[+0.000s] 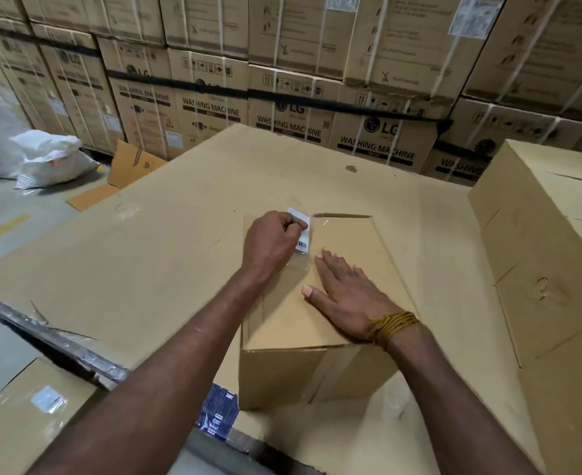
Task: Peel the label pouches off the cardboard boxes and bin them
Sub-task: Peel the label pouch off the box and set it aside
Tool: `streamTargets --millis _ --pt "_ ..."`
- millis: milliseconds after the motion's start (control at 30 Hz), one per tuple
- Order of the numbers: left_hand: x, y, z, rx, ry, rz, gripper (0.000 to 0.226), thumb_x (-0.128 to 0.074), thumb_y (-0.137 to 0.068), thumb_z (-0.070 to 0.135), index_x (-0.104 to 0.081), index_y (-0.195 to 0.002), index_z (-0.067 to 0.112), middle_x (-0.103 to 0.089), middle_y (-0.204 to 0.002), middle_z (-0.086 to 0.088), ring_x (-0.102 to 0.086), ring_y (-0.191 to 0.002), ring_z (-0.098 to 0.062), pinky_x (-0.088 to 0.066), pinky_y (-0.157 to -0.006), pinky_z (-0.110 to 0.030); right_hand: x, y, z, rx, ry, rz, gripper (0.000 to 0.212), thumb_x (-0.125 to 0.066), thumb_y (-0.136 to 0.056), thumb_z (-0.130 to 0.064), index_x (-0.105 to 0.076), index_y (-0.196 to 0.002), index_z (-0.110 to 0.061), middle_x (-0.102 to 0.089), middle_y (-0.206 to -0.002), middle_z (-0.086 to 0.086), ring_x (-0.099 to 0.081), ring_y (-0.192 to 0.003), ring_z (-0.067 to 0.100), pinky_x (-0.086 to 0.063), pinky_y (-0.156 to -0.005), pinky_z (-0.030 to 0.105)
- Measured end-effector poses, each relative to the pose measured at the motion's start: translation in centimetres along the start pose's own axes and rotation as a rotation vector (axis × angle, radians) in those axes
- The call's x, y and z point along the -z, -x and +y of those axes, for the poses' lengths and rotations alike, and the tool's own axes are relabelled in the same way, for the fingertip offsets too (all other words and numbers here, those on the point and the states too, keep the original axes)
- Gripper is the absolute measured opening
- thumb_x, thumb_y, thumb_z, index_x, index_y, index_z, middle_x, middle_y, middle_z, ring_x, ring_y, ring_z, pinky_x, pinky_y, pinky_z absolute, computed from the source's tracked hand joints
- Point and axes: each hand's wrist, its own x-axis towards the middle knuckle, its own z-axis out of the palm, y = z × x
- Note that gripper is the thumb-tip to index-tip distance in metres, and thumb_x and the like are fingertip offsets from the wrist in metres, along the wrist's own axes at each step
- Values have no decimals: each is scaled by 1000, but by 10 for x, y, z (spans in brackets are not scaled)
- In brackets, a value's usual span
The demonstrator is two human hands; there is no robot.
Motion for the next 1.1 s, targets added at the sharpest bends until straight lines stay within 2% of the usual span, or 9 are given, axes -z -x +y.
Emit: streamTargets --millis 67,167,233,367,533,667,767,933,1100 --pt "1 0 -1 3 -9 -16 27 -54 -92 16 -79 -99 22 -75 -97 1 -63 -77 -14 -42 -65 -28 -3 5 -2 17 14 17 75 -14 -100 -63 12 -157 -22 22 -163 -3 15 -151 13 7 -123 33" --pt "1 -1 -3 -3 -5 -52 27 -56 -90 15 -78 -102 22 -75 -94 0 -62 -70 -16 -42 -62 -28 -16 39 -8 48 10 18 73 -11 -99 -64 17 -156 -27 30 -158 -13 22 -146 3 14 -116 24" --pt "2 -2 -3 -6 -11 -74 27 -58 -88 15 -78 -105 23 -74 -96 0 -64 -77 -17 -44 -66 -28 -18 52 -8 51 9 5 72 -10 -98 -63 19 -155 -29 31 -156 -16 23 -142 -2 15 -113 22" --pt "0 -3 -3 -40 -26 -93 32 -60 -85 15 -76 -112 24 -73 -112 5 -66 -91 -14 -45 -71 -26 -2 18 -1 0 -26 -28 73 -12 -99 -63 11 -158 -25 22 -163 -10 15 -150 7 7 -121 30" --pt "7 -1 -5 16 125 -33 29 -57 -83 17 -78 -101 26 -73 -91 6 -54 -55 2 -38 -52 -15 -1 14 -13 -7 -40 2 78 -14 -98 -66 10 -158 -22 21 -164 -5 13 -151 10 5 -122 30" --pt "7 1 -5 45 175 -35 29 -57 -85 11 -78 -100 25 -68 -84 11 -52 -51 4 -37 -52 -14 -11 65 -19 46 -49 -36 77 -8 -93 -69 18 -155 -30 30 -157 -18 22 -146 -1 10 -118 23" --pt "6 -1 -6 33 168 -55 29 -58 -86 13 -79 -101 26 -74 -94 9 -55 -59 4 -41 -59 -18 -3 59 -15 9 -39 -86 76 -9 -93 -68 16 -155 -31 27 -157 -19 18 -147 -1 9 -119 24" --pt "4 -2 -4 7 134 -64 31 -55 -88 12 -78 -104 23 -75 -104 9 -60 -72 2 -42 -61 -15 4 -3 -13 -35 -23 0 76 -15 -99 -64 9 -158 -21 18 -165 -3 12 -152 12 5 -123 34" --pt "6 -3 -6 18 162 -59 33 -54 -87 10 -78 -105 22 -74 -111 6 -63 -82 -6 -43 -65 -17 -8 33 -21 46 -19 -21 77 -12 -96 -67 18 -155 -26 31 -158 -11 22 -147 4 10 -120 26"
